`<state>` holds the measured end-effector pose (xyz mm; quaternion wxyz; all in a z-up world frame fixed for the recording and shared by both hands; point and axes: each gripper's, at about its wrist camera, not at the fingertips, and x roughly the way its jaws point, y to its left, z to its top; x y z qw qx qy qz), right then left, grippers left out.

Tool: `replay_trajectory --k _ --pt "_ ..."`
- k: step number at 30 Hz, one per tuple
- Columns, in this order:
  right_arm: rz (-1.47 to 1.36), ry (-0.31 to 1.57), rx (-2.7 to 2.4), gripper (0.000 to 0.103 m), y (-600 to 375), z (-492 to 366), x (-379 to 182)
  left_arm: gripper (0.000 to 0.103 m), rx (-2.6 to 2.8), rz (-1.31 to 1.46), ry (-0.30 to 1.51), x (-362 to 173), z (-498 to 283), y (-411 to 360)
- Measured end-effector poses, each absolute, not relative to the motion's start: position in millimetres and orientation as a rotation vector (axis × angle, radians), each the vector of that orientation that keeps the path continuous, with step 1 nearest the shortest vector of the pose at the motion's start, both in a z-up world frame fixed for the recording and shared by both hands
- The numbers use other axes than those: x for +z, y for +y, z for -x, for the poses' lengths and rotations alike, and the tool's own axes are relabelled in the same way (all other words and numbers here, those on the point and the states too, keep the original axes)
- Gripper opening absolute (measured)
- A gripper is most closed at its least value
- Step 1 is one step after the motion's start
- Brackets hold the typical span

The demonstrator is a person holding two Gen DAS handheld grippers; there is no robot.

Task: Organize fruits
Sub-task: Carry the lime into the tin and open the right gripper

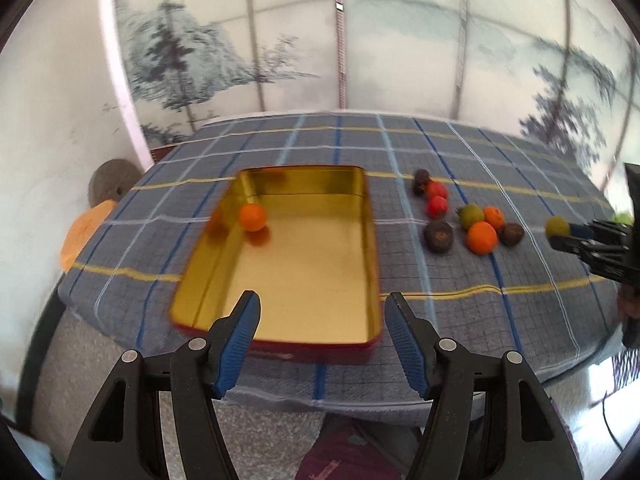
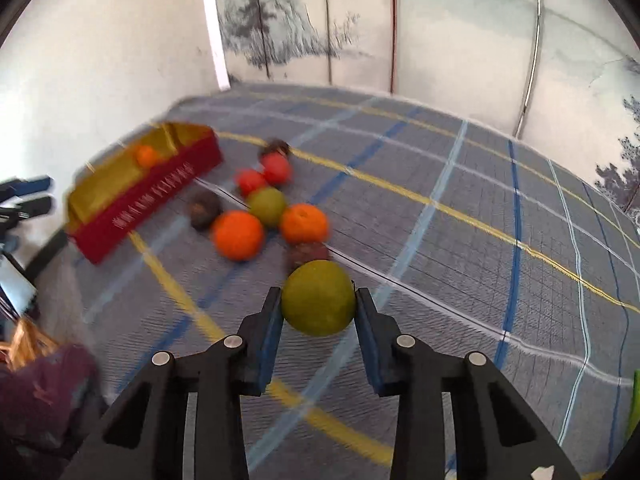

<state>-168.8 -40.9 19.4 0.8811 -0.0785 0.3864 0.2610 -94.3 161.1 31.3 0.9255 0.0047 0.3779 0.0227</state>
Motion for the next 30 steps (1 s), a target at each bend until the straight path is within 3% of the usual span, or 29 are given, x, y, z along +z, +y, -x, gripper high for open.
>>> replay_trajectory --k 11,21,23,30 --pt "0.167 0.714 0.899 0.034 106.7 151.4 79.3 0.066 0.199 0.139 0.771 26.8 127.6 210.1" --pt "0.273 0.921 0.976 0.034 259.1 106.6 26.0 0.068 0.258 0.185 0.865 12.3 140.9 228.5" --pt "0.305 0.960 0.961 0.034 276.8 103.0 14.3 0.075 0.282 0.167 0.876 10.0 143.4 228.1" --pt "0.301 1.018 0.899 0.035 296.4 91.1 1.9 0.082 0.311 0.133 0.900 5.0 149.4 227.7"
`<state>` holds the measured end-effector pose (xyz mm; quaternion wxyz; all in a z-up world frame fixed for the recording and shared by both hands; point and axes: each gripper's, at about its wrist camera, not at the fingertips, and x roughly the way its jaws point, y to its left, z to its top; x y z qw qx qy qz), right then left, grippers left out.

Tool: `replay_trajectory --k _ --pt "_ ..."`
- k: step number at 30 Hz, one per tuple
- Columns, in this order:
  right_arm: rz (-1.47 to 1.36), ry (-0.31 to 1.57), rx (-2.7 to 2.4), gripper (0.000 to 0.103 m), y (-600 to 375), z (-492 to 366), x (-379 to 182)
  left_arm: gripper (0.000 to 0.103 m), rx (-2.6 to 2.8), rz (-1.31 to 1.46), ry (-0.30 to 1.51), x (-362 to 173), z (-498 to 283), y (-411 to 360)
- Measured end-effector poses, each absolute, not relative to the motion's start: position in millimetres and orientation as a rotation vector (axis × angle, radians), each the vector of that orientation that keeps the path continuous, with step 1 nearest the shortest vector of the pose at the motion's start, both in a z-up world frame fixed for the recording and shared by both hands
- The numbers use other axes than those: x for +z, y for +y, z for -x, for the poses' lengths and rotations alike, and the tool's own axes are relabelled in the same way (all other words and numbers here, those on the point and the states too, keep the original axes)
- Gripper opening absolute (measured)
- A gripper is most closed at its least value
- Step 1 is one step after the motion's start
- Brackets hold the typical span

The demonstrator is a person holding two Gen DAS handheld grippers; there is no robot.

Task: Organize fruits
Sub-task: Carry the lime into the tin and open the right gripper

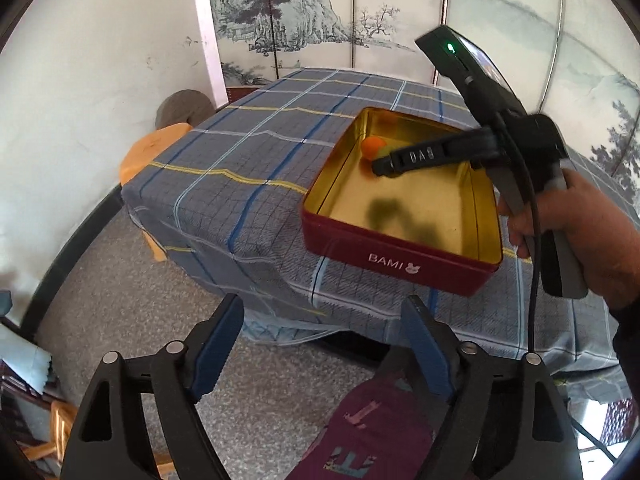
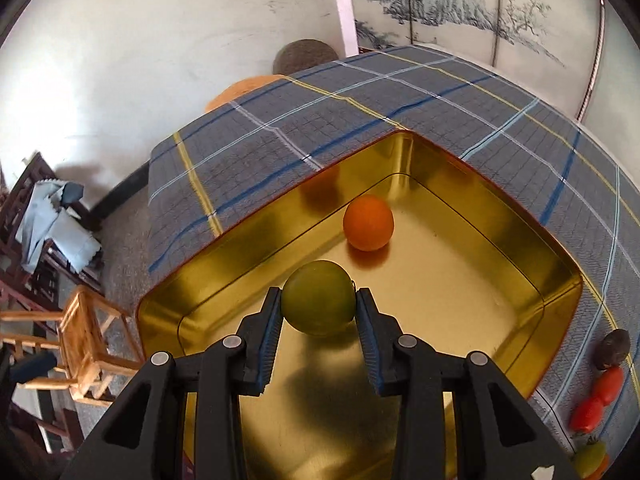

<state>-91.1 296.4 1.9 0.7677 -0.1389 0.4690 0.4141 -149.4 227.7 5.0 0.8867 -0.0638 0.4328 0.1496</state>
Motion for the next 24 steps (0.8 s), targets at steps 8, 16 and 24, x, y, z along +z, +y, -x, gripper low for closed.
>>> replay_trajectory --k 8,16,24 --pt "0.273 1.015 0.868 0.038 310.1 85.2 4.4 0.089 0.323 0.105 0.919 3.2 153.6 222.8" --pt "0.080 0.849 0.906 0.062 282.0 89.1 47.1 0.090 0.312 0.085 0.926 3.3 151.9 218.4" --pt "-0.076 0.706 0.858 0.075 197.5 109.4 77.9 0.090 0.274 0.032 0.948 1.6 146.3 203.1"
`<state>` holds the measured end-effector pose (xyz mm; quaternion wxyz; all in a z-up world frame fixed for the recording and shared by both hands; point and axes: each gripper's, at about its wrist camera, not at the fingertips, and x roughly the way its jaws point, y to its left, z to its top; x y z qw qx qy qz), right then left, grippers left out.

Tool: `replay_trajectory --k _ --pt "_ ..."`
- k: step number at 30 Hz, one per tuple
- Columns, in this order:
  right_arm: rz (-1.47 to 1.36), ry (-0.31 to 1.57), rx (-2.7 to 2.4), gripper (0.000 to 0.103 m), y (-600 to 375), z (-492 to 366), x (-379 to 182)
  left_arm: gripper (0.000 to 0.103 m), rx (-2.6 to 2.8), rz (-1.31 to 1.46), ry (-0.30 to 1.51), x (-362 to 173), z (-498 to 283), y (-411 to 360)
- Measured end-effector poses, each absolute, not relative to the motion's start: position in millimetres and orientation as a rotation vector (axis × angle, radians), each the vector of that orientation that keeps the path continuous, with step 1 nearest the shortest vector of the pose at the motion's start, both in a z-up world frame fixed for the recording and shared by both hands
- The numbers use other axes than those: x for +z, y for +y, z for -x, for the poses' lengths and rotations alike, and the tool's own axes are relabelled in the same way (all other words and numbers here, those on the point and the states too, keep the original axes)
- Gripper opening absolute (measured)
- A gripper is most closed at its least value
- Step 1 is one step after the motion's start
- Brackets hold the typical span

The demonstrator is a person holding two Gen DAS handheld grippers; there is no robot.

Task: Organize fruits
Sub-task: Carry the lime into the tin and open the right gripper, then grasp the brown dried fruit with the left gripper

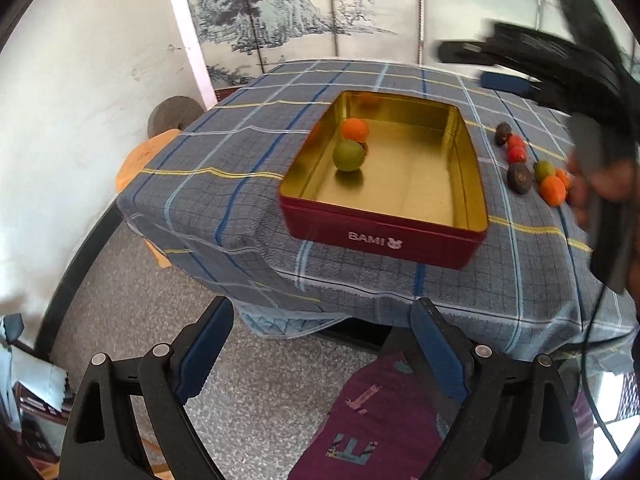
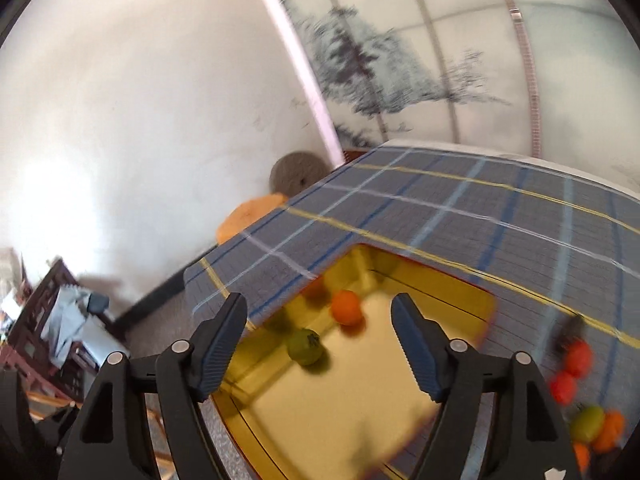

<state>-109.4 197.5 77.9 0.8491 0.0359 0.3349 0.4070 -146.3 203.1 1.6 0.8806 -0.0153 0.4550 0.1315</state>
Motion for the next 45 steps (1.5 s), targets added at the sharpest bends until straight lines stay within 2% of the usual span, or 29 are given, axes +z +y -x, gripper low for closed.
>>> replay_trajectory --k 7,15,20,24,27,30,32,36,38,42,43,45 --pt "-0.049 0.698 0.561 0.076 75.5 128.3 50.5 0.090 0.218 -0.027 0.976 -2.5 141.4 181.4" --pt "0.007 0.784 0.162 0.076 -59.8 129.5 5.9 0.090 -0.040 -0.074 0.976 4.9 115.3 141.7" --pt "-0.203 0.781 0.117 0.078 -126.4 132.3 0.0 0.090 -0.196 -0.183 0.950 14.4 77.2 97.4" --pt "-0.290 0.778 0.144 0.078 -140.8 130.1 -2.2 0.090 -0.297 -0.270 0.926 16.3 27.4 76.6" --pt "-0.292 0.762 0.175 0.088 -140.3 130.1 -0.8 0.090 -0.383 -0.352 0.952 11.3 -14.9 65.6" --pt "-0.308 0.742 0.202 0.089 -138.7 132.4 1.5 0.081 -0.443 -0.378 0.999 0.0 -47.5 62.0" --pt "-0.322 0.734 0.207 0.089 -140.6 134.2 1.1 0.064 -0.485 -0.387 1.049 -10.3 -65.6 57.4" --pt "-0.329 0.727 0.229 0.091 -140.5 134.4 1.0 0.063 -0.524 -0.451 1.087 -26.6 -84.0 44.7" --pt "-0.329 0.730 0.238 0.091 -139.5 133.6 0.7 0.056 -0.550 -0.476 1.103 -34.4 -89.3 37.4" --pt "-0.335 0.738 0.242 0.092 -140.1 132.6 -1.0 0.050 -0.587 -0.491 1.147 -48.1 -99.4 27.9" --pt "-0.335 0.741 0.242 0.092 -140.0 132.0 -1.3 0.042 -0.593 -0.496 1.157 -51.4 -100.5 25.6" --pt "-0.334 0.748 0.243 0.092 -140.0 130.7 -2.2 0.041 -0.609 -0.478 1.153 -51.2 -101.0 26.6"
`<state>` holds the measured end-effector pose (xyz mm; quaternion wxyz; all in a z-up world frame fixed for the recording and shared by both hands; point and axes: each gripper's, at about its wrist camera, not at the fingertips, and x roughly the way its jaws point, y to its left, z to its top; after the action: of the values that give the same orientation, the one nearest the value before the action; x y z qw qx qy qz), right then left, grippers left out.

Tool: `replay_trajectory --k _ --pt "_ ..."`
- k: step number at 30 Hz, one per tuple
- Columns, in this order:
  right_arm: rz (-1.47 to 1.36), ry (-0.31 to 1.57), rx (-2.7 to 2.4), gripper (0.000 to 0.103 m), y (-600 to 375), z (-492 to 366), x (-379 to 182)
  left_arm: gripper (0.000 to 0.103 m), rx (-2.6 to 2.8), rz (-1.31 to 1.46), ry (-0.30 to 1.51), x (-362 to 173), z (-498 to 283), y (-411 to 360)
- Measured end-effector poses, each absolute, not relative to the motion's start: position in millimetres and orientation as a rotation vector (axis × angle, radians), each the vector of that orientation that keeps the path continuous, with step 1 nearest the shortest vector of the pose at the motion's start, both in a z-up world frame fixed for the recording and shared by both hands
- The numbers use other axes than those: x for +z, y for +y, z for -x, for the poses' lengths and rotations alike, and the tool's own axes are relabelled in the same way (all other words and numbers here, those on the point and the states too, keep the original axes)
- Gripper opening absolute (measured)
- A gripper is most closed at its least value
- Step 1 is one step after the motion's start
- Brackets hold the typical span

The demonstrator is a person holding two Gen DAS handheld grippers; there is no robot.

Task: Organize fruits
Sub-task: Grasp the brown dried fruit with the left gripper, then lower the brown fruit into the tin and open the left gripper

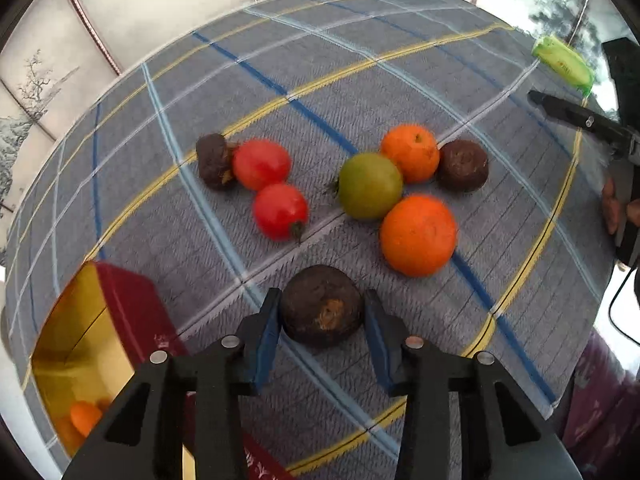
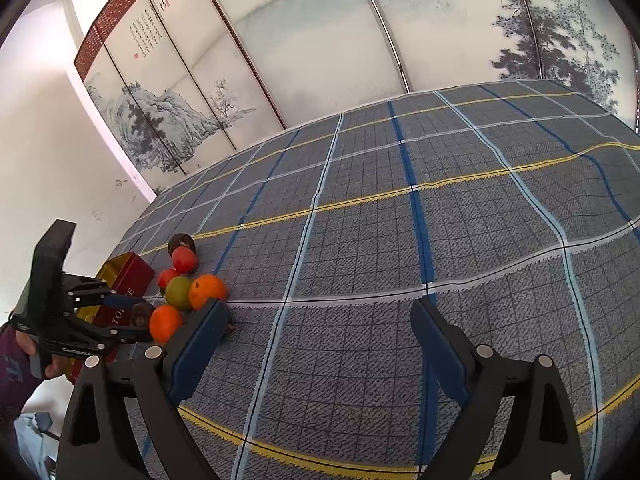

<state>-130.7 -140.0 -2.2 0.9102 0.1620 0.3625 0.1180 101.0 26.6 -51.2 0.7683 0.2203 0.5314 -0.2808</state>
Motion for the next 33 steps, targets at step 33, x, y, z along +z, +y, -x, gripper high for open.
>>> replay_trajectory --k 33 --pt "-0.277 0.852 0.145 0.095 -133.8 119.9 -12.7 0.039 -0.034 -0.117 1.015 -6.9 -19.9 169.0"
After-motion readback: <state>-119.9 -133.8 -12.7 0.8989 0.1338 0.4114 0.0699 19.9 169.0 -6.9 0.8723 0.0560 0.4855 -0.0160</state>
